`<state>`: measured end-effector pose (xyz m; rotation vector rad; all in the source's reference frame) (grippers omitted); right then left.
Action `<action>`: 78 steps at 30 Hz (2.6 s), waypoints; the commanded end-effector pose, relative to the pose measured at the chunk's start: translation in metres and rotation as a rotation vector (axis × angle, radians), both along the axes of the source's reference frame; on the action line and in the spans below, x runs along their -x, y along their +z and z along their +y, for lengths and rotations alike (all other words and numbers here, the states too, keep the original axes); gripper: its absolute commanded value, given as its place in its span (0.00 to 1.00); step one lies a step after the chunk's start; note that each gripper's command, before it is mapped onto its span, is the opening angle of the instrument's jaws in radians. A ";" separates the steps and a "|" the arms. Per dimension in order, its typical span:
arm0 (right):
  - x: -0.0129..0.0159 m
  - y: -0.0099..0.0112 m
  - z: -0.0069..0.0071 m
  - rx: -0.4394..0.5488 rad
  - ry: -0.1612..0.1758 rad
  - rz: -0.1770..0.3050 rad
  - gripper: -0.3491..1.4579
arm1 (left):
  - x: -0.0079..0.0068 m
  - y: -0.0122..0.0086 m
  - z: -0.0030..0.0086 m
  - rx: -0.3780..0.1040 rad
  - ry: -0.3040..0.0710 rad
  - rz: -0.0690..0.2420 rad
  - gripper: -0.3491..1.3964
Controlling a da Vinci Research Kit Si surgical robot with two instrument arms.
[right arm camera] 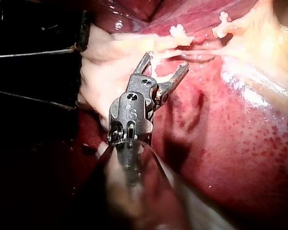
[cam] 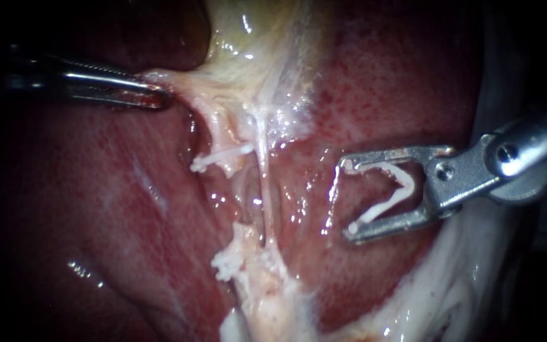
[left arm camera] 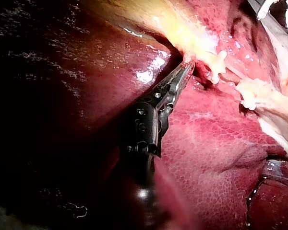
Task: Clipping first clip right tube
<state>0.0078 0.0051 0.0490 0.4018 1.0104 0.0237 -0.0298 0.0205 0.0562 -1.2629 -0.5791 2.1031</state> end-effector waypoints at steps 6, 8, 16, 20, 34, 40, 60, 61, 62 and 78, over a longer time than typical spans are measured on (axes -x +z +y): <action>-0.0001 0.0000 0.0000 0.000 0.000 0.000 0.46 | -0.0021 -0.0012 0.0012 0.010 -0.024 0.005 0.00; -0.0002 0.0000 0.0000 0.000 0.000 0.000 0.46 | -0.0022 -0.0013 0.0012 0.015 -0.030 0.007 0.00; -0.0017 0.0002 -0.0002 -0.037 0.026 -0.019 0.47 | -0.0018 -0.0014 0.0009 0.020 -0.038 0.011 0.00; -0.0034 0.0009 -0.0008 -0.089 0.049 -0.042 0.47 | -0.0014 -0.0014 0.0008 0.019 -0.037 0.010 0.00; -0.0077 0.0067 -0.0025 -0.265 0.124 -0.094 0.47 | -0.0012 -0.0014 0.0007 0.018 -0.037 0.009 0.00; -0.0083 0.0093 -0.0025 -0.315 0.170 -0.080 0.47 | -0.0011 -0.0014 0.0007 0.018 -0.037 0.010 0.00; -0.0115 0.0140 -0.0051 -0.472 0.112 -0.018 0.46 | -0.0007 -0.0014 0.0006 0.018 -0.037 0.009 0.00; -0.0116 0.0141 -0.0050 -0.470 0.114 -0.015 0.46 | -0.0007 -0.0014 0.0006 0.018 -0.037 0.009 0.00; -0.0117 0.0142 -0.0050 -0.473 0.122 -0.015 0.46 | -0.0007 -0.0013 0.0006 0.018 -0.037 0.009 0.00; -0.0128 0.0151 -0.0050 -0.584 0.161 0.051 0.46 | -0.0006 -0.0013 0.0006 0.018 -0.038 0.010 0.00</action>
